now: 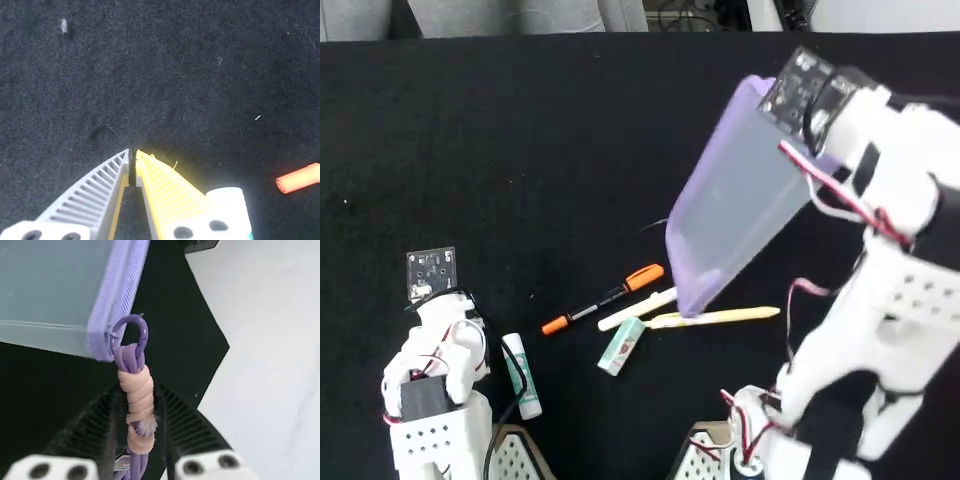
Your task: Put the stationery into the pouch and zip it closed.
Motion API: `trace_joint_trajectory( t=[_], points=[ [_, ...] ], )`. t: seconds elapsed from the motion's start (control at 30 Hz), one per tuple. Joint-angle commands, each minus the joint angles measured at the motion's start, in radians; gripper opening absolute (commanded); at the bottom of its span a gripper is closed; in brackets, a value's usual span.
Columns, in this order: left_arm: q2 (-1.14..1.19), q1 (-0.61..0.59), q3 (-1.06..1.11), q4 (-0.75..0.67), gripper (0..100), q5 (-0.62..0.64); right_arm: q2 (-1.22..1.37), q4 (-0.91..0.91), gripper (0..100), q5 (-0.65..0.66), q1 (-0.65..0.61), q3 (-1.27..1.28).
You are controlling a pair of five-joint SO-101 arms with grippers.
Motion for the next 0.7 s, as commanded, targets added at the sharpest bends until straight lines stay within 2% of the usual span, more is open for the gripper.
trace_joint_trajectory(
  t=[0.0,0.17,0.37,0.67],
  points=[
    [-0.003,0.004,0.024,0.005,3,0.003,-0.159,0.020,1.4,0.008,-0.008,0.140],
    [-0.003,0.005,0.024,0.005,3,0.003,-0.234,-0.061,1.4,-0.006,-0.091,0.182],
    [-0.003,0.004,0.024,0.005,3,0.003,-0.222,-0.207,1.4,-0.216,-0.210,0.168],
    [-0.003,0.004,0.024,0.005,3,0.003,-0.051,-0.281,1.4,-0.453,-0.413,0.117]
  ],
)
